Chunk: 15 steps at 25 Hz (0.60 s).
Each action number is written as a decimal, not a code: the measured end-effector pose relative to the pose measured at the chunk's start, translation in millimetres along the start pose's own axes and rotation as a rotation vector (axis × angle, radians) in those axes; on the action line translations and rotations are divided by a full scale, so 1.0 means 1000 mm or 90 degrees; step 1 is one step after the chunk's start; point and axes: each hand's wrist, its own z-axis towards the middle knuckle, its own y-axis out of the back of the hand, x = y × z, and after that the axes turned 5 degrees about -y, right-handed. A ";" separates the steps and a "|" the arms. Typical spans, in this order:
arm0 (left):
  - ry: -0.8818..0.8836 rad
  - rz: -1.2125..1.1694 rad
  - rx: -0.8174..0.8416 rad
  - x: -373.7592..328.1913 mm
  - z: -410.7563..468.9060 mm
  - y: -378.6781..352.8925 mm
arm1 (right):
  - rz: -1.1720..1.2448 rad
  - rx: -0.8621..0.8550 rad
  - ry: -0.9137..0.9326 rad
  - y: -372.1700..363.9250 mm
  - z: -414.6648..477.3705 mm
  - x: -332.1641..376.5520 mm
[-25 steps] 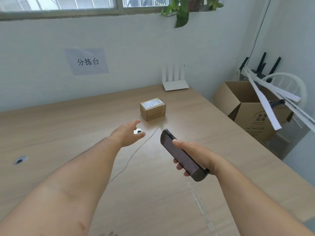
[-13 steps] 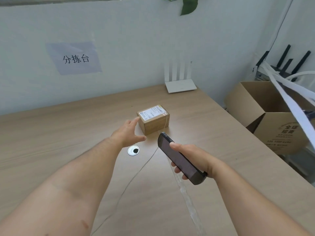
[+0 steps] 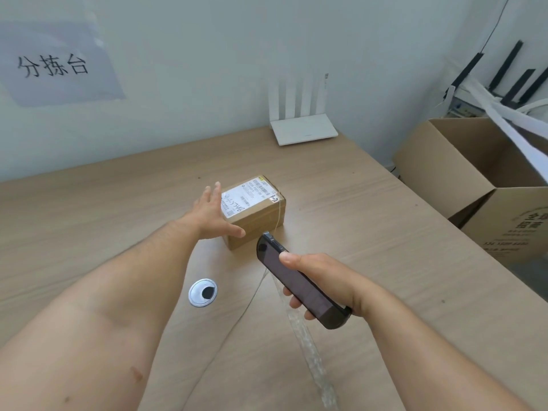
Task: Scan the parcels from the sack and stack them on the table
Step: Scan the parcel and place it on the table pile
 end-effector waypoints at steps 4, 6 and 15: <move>0.001 0.004 -0.019 0.005 0.012 -0.007 | 0.004 0.006 -0.011 0.001 0.010 -0.013; -0.006 0.003 -0.027 0.005 0.004 -0.008 | 0.005 0.017 -0.017 0.001 0.008 -0.019; -0.021 0.057 0.015 0.003 0.004 -0.005 | 0.013 0.038 -0.015 -0.004 -0.002 -0.026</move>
